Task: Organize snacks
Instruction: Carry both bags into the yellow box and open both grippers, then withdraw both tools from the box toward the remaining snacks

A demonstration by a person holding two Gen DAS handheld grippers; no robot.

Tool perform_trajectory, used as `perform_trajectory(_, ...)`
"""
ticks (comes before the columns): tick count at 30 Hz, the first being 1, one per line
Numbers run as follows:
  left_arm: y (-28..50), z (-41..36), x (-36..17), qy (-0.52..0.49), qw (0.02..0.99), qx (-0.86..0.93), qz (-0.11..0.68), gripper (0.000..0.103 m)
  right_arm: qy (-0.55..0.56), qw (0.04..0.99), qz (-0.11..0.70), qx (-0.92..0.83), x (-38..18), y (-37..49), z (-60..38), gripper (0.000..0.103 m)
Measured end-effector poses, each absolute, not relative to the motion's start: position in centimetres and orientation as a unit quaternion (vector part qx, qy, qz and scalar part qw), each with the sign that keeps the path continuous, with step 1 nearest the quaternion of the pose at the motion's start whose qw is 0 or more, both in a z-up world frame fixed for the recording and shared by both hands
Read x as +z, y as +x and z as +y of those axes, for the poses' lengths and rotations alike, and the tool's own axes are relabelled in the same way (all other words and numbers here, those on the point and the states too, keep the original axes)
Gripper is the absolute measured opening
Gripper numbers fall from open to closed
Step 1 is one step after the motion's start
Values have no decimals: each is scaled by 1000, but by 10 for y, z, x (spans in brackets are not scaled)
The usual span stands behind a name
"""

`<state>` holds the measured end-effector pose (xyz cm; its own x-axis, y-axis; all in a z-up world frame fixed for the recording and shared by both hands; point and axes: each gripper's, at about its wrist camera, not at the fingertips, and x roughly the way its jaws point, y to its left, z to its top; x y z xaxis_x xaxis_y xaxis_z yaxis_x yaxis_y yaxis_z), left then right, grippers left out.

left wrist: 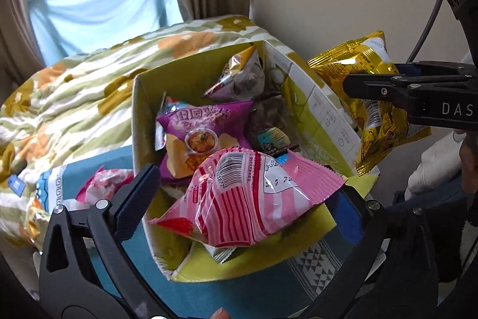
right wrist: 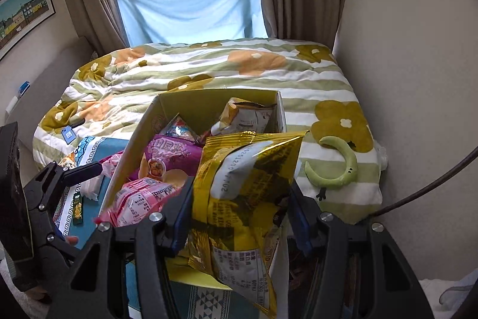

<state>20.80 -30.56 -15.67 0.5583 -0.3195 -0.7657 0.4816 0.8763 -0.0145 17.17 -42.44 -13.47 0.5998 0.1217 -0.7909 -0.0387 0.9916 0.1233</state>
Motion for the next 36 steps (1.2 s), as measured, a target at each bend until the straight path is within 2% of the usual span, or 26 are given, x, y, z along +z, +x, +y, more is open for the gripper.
perform_trajectory(16,186,-252,-114,50,903,-172,390,102,55,892,437,101,-139,186,-431,53)
perform_trajectory(26,176,-233,-133,34,897,-135,419,102,67,865,486,101,-171,209,-428,54)
perform_trajectory(28,174,-232,-137,34,896,-130,424,102,71,871,476,100,-174,208,-428,65)
perform_trajectory(29,173,-231,-139,32,895,-130,425,102,76,874,469,100,-174,206,-429,89)
perform_trajectory(30,172,-231,-140,30,895,-130,427,102,81,878,460,100,-173,203,-430,103)
perform_trajectory(36,165,-229,-137,29,896,-132,423,102,71,882,455,96,-169,195,-431,103)
